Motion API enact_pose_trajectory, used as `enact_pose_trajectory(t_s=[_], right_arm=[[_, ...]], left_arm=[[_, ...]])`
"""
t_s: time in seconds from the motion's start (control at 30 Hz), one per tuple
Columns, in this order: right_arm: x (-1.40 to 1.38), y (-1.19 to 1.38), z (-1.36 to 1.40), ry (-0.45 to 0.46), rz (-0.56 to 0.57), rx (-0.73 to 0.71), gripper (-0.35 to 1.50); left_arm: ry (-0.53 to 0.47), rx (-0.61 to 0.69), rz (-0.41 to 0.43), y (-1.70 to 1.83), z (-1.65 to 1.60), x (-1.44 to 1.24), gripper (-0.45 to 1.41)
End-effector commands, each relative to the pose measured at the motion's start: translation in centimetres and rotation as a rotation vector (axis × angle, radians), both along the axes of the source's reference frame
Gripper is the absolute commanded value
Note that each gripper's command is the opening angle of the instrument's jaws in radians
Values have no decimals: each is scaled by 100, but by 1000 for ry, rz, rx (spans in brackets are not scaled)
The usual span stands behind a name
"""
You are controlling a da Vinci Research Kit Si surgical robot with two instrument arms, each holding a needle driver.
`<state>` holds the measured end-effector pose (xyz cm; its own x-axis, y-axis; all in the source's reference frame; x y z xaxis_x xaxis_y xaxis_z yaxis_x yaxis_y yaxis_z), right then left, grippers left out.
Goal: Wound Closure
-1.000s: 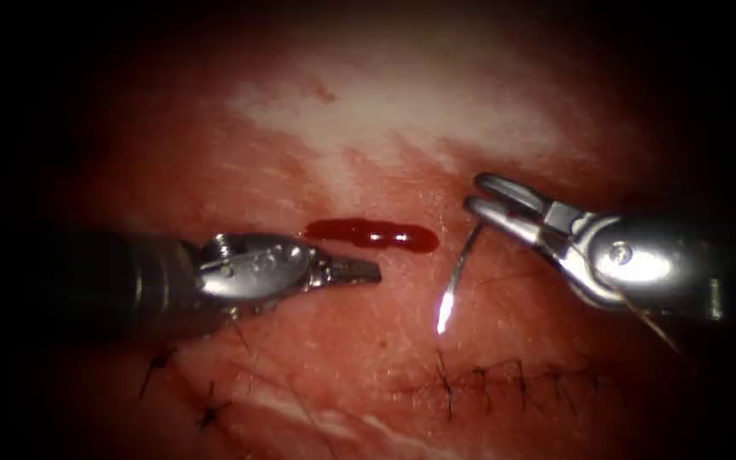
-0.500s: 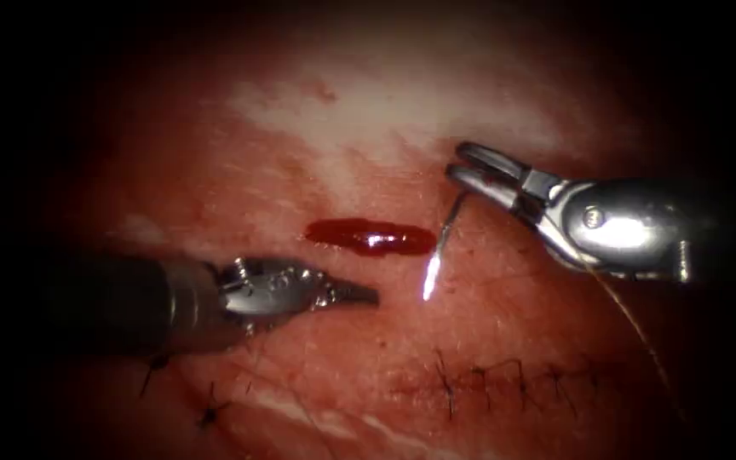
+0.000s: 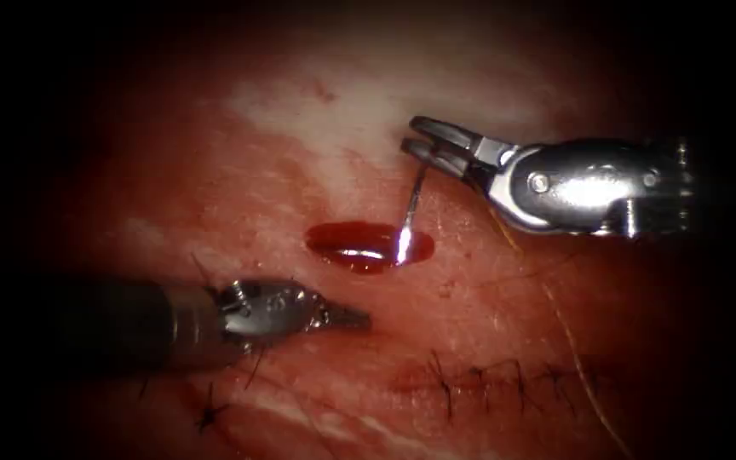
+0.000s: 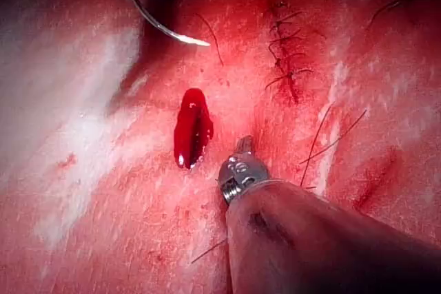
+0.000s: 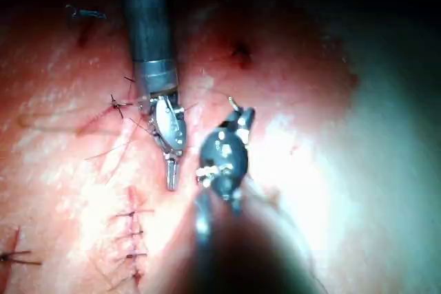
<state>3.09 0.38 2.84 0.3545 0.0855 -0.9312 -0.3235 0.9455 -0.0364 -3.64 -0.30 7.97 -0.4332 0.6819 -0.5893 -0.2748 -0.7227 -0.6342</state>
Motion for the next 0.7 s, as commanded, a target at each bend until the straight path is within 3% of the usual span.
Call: enact_pose_trajectory(t_s=[0.03,0.4,0.7], right_arm=[[8,-2,9,3,-1,-10,-35],[13,4,18,-9,-5,-42,-35],[38,-3,47,0,-47,-85,-35]], left_arm=[[-2,3,3,-9,9,-4,-45],[-3,18,18,-22,19,4,-45],[-8,26,22,-18,11,6,-40]])
